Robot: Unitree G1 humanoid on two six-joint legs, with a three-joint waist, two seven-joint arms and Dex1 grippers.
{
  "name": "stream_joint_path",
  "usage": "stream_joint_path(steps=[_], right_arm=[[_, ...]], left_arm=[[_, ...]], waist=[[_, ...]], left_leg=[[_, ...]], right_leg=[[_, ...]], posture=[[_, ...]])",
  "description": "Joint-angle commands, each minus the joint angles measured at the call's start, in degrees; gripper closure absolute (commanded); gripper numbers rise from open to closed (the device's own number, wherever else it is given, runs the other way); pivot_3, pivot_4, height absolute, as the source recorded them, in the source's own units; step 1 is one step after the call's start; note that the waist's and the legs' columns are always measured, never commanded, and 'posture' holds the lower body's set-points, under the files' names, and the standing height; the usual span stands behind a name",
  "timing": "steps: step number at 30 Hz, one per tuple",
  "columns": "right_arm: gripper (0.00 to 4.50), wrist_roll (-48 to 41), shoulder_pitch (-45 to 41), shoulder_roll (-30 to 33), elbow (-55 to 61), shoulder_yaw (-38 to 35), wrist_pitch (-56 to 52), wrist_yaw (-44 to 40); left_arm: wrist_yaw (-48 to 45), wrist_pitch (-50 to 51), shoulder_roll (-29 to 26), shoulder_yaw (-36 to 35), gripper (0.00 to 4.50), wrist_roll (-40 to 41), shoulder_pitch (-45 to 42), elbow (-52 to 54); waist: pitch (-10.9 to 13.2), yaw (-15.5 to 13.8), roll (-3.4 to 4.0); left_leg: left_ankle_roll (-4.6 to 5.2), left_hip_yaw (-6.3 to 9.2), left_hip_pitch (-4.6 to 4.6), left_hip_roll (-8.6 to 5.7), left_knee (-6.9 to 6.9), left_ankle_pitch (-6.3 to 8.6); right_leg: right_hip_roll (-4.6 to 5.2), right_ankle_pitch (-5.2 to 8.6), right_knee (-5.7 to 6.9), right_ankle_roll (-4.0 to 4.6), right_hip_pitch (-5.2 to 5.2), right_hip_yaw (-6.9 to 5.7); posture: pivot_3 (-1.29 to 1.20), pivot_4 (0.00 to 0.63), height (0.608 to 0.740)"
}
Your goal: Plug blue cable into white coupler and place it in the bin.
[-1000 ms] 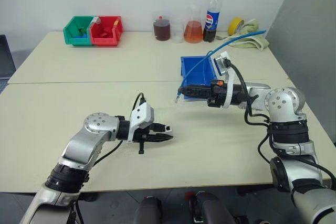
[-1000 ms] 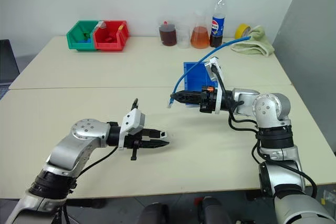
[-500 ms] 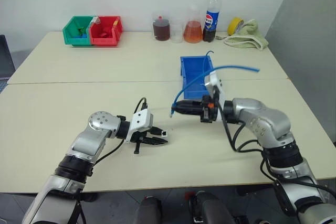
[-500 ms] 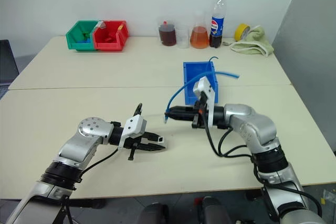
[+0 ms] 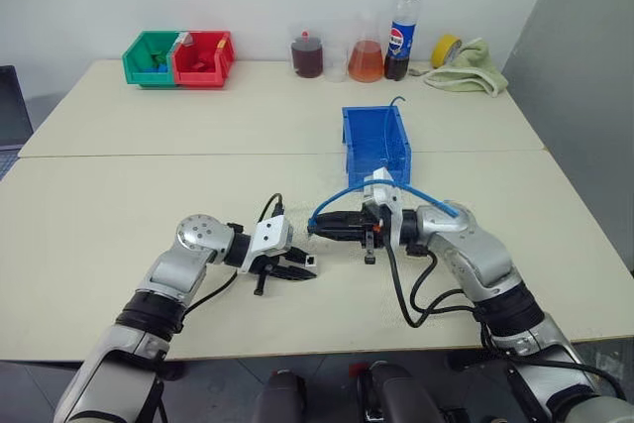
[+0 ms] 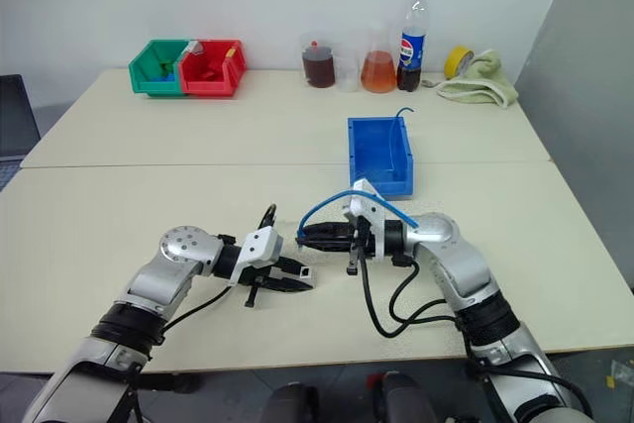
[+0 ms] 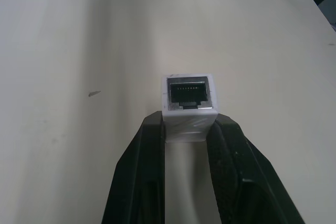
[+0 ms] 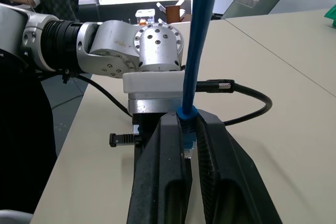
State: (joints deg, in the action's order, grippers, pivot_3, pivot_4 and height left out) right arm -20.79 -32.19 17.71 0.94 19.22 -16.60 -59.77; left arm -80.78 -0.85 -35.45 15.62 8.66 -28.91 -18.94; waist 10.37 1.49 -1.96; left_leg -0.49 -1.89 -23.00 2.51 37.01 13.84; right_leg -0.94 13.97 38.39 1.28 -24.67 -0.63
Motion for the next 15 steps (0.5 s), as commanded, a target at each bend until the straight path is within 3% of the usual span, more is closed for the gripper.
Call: stream_joint_path(steps=[1, 15], right_arm=[[4.42, 1.45, 0.55, -0.47, -0.17, 0.42, 3.85, -1.56], [4.42, 5.2, 1.3, -2.02, -7.77, 2.06, 10.13, -4.44]], left_arm=[[-0.52, -1.07, 0.34, 0.54, 3.72, -0.92, -0.71, -0.75], [-1.81, -1.47, -0.06, 0.27, 3.72, -1.3, -0.61, -1.14]], waist=[[0.0, 0.0, 0.0], [0.0, 0.02, -0.01]], left_leg=[[0.0, 0.0, 0.02, -0.01, 0.03, 0.0], [-0.03, -0.01, 0.18, -0.01, 0.09, -0.02]], right_leg=[[0.0, 0.0, 0.08, 0.0, 0.0, 0.01], [0.0, 0.02, 0.4, 0.03, 0.01, 0.03]], posture=[[0.0, 0.15, 0.74], [0.0, 0.15, 0.74]])
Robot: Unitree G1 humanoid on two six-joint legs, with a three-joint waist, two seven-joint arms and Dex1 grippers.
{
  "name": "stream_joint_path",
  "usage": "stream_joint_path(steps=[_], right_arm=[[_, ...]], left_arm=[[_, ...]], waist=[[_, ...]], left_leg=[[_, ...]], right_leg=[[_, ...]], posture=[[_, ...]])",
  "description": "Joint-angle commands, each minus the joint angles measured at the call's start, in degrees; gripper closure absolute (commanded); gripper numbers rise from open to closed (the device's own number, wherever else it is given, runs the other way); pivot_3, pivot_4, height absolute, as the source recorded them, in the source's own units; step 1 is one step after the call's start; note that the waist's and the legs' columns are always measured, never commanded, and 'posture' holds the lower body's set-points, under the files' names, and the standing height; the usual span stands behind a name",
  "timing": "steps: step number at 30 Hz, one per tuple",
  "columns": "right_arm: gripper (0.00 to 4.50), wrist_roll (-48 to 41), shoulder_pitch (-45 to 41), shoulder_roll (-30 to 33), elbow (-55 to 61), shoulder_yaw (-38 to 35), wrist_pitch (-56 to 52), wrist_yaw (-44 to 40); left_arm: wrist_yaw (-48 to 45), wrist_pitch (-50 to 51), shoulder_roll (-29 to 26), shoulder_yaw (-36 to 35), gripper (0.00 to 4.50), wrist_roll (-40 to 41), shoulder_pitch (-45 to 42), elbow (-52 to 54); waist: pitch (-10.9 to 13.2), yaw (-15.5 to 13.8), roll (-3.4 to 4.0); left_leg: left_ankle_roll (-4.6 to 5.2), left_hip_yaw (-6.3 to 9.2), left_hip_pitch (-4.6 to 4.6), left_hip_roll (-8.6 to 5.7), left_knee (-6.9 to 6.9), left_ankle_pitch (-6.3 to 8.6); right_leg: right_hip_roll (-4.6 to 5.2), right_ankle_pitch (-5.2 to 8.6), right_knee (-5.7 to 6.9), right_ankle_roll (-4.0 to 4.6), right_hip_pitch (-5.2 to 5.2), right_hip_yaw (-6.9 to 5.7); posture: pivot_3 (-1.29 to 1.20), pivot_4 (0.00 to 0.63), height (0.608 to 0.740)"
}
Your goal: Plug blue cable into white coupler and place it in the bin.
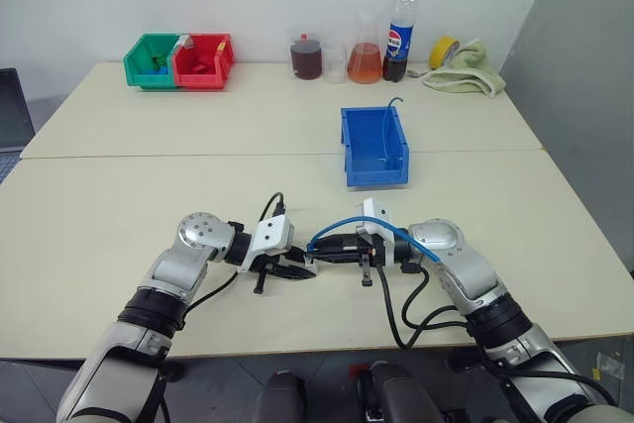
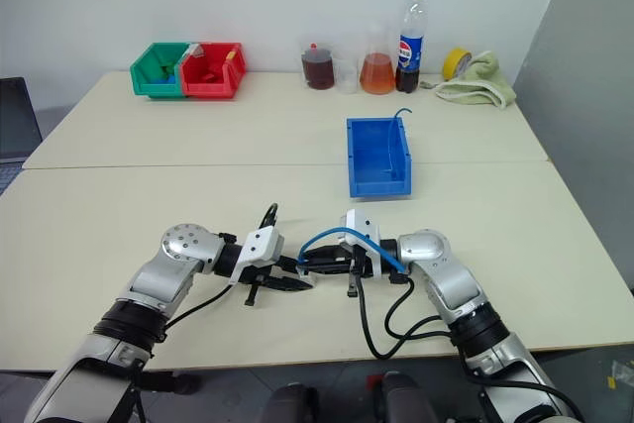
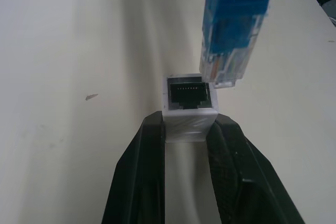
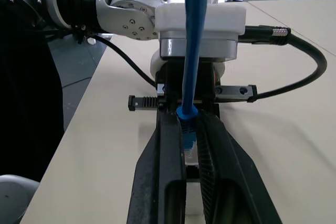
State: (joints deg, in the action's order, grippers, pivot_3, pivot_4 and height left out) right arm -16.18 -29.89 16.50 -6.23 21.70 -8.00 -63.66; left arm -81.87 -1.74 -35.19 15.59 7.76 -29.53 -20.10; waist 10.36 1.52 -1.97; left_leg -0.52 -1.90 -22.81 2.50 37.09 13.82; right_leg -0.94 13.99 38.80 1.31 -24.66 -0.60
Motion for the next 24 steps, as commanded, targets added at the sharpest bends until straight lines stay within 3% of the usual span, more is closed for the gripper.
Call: stream_joint_path(steps=[1, 24], right_arm=[[4.42, 0.74, -1.17, -0.98, -1.03, -0.47, 1.74, -0.61], [4.42, 2.92, -3.79, -1.44, -7.26, -1.12, 5.15, -2.54]], left_arm=[[-0.76, -0.54, -0.35, 0.29, 3.72, -0.41, 0.02, 0.04], [-0.94, -0.75, -0.33, 0.12, 3.72, -0.35, -0.46, -0.28]], waist=[[0.0, -0.01, 0.0], [0.0, 0.0, 0.0]], left_leg=[[0.0, 0.0, 0.0, 0.0, 0.0, 0.0], [0.0, 0.01, 0.01, 0.0, 0.06, 0.0]], right_leg=[[0.0, 0.0, 0.01, 0.0, 0.0, 0.0], [0.0, 0.0, 0.09, 0.01, 0.0, 0.01]], posture=[[0.0, 0.15, 0.74], [0.0, 0.15, 0.74]])
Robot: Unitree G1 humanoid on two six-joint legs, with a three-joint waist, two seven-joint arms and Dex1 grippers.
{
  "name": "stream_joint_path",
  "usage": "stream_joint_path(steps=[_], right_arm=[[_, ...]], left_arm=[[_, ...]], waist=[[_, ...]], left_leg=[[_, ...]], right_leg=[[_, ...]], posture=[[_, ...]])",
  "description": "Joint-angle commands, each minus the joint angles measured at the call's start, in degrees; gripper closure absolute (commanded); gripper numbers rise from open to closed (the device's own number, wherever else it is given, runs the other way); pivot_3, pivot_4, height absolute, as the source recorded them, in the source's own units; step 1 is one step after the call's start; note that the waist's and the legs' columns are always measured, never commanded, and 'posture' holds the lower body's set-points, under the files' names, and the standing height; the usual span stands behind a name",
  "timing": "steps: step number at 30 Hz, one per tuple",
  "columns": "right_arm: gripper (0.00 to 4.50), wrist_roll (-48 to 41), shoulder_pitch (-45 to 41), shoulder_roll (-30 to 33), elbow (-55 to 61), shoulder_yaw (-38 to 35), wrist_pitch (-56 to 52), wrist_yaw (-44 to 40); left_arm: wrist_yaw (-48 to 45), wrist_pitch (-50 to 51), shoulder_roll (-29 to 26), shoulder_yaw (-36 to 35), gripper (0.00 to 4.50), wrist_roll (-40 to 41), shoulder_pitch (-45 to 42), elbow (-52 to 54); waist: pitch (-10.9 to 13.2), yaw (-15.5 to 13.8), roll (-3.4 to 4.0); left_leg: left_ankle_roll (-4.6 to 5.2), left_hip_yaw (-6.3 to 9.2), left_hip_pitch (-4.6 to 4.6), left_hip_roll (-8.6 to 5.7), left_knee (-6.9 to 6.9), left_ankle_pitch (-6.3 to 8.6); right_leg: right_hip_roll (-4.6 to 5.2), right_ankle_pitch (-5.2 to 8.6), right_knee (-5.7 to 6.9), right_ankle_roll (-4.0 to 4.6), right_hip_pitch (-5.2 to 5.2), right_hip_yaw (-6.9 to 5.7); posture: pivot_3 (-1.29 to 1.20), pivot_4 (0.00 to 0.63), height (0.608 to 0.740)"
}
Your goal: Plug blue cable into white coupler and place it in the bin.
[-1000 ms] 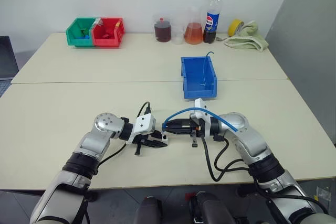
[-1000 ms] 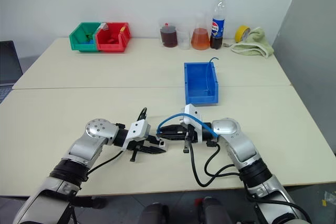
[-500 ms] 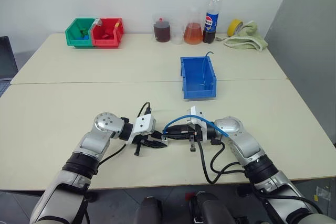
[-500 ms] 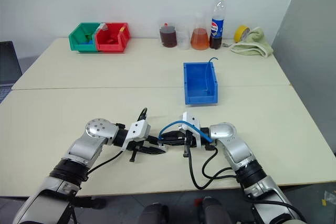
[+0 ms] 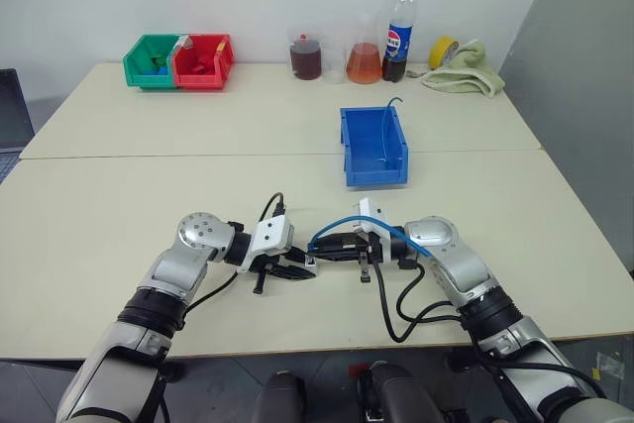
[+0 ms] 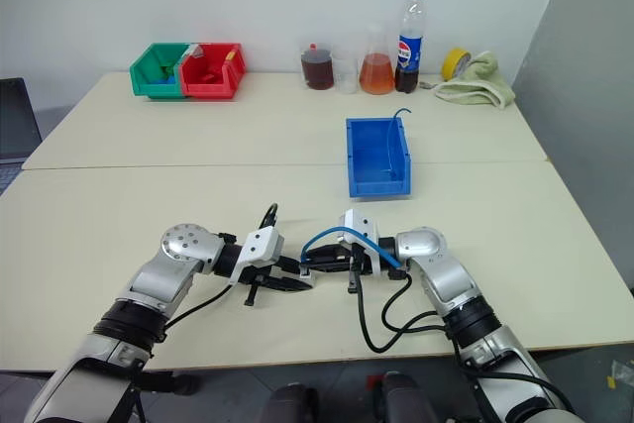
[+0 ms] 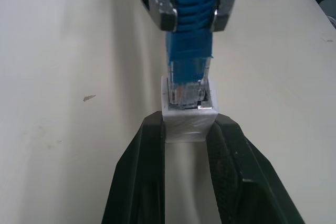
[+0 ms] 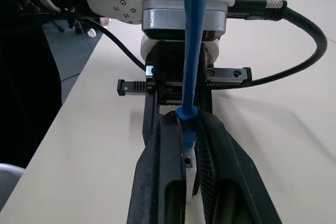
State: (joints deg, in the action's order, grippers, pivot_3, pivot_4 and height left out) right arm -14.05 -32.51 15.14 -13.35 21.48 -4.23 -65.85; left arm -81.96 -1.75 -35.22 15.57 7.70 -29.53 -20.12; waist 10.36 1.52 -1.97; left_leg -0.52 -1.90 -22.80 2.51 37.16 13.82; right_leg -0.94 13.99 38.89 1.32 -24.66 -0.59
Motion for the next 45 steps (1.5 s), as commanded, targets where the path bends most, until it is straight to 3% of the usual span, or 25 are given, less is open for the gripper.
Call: stream_joint_path(steps=[1, 16, 33, 45], right_arm=[[4.42, 1.09, -1.25, 0.0, -0.36, -0.8, 1.74, -0.35], [4.42, 2.8, -1.23, 0.71, -0.5, -0.18, 1.78, -1.48], [4.42, 2.8, -1.21, 0.55, 4.1, 1.56, -8.47, -1.19], [4.42, 7.19, -0.09, 1.24, 6.51, 4.53, -10.13, 1.5]], left_arm=[[-0.86, -0.76, -0.28, 0.11, 3.72, -0.3, -0.57, -0.33], [-0.95, -1.55, -0.31, 0.06, 3.72, -0.47, -0.75, -0.91], [-0.46, -2.1, 0.04, 0.02, 3.72, -0.69, -1.06, -1.61], [-0.4, -2.66, 0.17, 0.02, 3.72, -0.76, -1.31, -2.39]], waist=[[0.0, 0.01, 0.0], [0.0, 0.0, 0.01], [-0.03, 0.01, 0.0], [-0.05, 0.08, 0.0]], left_leg=[[0.0, 0.0, 0.0, 0.0, 0.0, 0.0], [0.0, -0.01, 0.03, 0.01, 0.04, 0.0], [-0.01, -0.01, 0.07, 0.01, 0.06, -0.01], [-0.01, -0.01, 0.38, 0.03, 0.04, 0.0]], right_leg=[[0.0, 0.0, 0.0, 0.0, 0.0, 0.0], [0.0, 0.0, 0.08, 0.0, 0.0, 0.01], [0.0, 0.0, 0.09, 0.0, 0.03, 0.01], [0.0, 0.01, 0.08, 0.02, 0.32, 0.0]], posture=[[0.0, 0.15, 0.74], [0.0, 0.15, 0.74], [0.0, 0.15, 0.74], [0.0, 0.15, 0.74]])
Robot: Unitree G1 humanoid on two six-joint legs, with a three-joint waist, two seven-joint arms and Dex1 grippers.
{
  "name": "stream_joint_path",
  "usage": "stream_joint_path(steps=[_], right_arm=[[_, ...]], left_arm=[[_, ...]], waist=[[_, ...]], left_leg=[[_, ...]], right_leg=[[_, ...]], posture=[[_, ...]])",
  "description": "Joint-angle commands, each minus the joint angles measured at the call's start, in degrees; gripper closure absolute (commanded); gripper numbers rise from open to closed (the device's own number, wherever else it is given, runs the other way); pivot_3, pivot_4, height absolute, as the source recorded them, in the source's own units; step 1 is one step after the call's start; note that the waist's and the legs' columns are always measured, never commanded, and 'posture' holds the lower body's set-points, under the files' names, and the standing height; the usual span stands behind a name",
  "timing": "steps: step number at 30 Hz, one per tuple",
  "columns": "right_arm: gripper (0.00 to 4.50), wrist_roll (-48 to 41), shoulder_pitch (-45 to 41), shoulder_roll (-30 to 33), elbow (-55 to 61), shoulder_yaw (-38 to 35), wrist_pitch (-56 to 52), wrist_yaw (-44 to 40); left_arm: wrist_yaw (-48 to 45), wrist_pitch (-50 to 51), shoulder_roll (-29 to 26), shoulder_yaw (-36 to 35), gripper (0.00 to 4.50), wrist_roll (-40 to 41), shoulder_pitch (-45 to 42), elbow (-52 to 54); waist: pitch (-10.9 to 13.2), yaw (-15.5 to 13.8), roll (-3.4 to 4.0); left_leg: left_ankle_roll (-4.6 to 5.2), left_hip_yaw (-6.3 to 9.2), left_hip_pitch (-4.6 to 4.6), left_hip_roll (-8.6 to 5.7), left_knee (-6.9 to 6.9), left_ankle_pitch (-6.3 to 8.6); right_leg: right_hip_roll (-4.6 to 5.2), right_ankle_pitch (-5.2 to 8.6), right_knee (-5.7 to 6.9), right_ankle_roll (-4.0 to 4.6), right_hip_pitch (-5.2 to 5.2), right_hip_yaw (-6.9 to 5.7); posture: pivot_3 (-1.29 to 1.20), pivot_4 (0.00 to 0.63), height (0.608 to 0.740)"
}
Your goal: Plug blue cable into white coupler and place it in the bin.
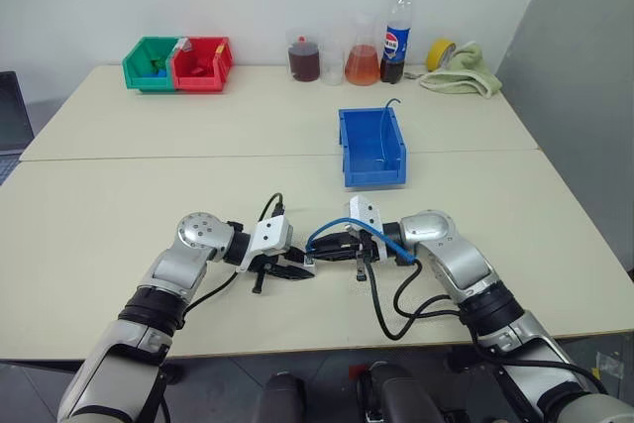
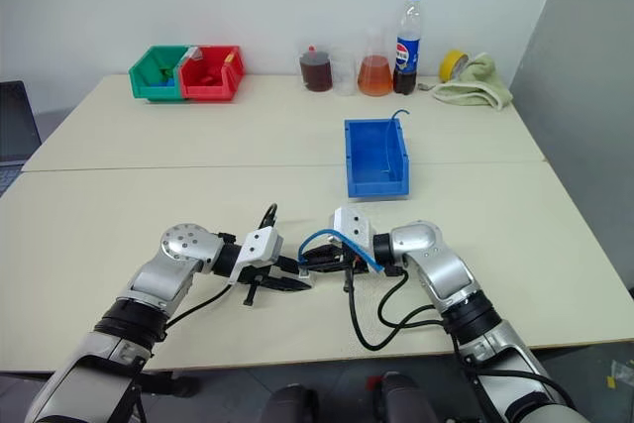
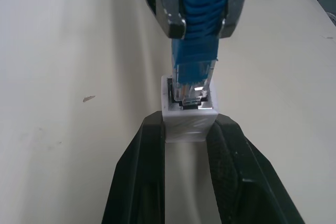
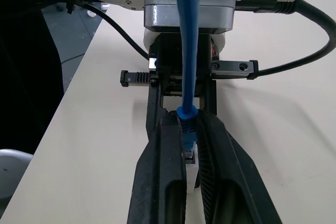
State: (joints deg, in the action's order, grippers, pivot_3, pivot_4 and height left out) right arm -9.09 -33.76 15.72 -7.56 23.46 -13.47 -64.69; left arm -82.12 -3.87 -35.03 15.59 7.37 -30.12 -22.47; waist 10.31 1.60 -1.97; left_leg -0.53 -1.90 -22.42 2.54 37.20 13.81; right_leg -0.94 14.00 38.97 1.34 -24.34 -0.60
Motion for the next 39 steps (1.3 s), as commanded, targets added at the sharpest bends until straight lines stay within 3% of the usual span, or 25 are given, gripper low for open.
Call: stream_joint_path(steps=[1, 39], right_arm=[[4.42, 2.46, 1.23, 0.71, 0.78, 2.78, -0.96, 0.39], [4.42, 5.01, 2.73, 0.86, -3.29, 5.69, -3.73, 1.37]], left_arm=[[-0.28, -0.58, -0.02, -0.03, 3.72, -0.44, -0.74, -0.09], [-0.79, -0.47, -0.3, -0.19, 3.72, -0.74, 0.2, 0.97]], waist=[[0.0, 0.0, 0.0], [-0.18, 0.07, -0.02]], left_leg=[[0.0, 0.0, 0.02, 0.0, 0.0, 0.0], [0.0, -0.07, 0.43, 0.02, -0.16, 0.0]], right_leg=[[0.0, 0.0, 0.0, 0.01, 0.02, -0.01], [0.0, 0.06, -0.02, 0.09, 0.27, 0.04]], posture=[[0.0, 0.15, 0.74], [0.0, 0.15, 0.74]])
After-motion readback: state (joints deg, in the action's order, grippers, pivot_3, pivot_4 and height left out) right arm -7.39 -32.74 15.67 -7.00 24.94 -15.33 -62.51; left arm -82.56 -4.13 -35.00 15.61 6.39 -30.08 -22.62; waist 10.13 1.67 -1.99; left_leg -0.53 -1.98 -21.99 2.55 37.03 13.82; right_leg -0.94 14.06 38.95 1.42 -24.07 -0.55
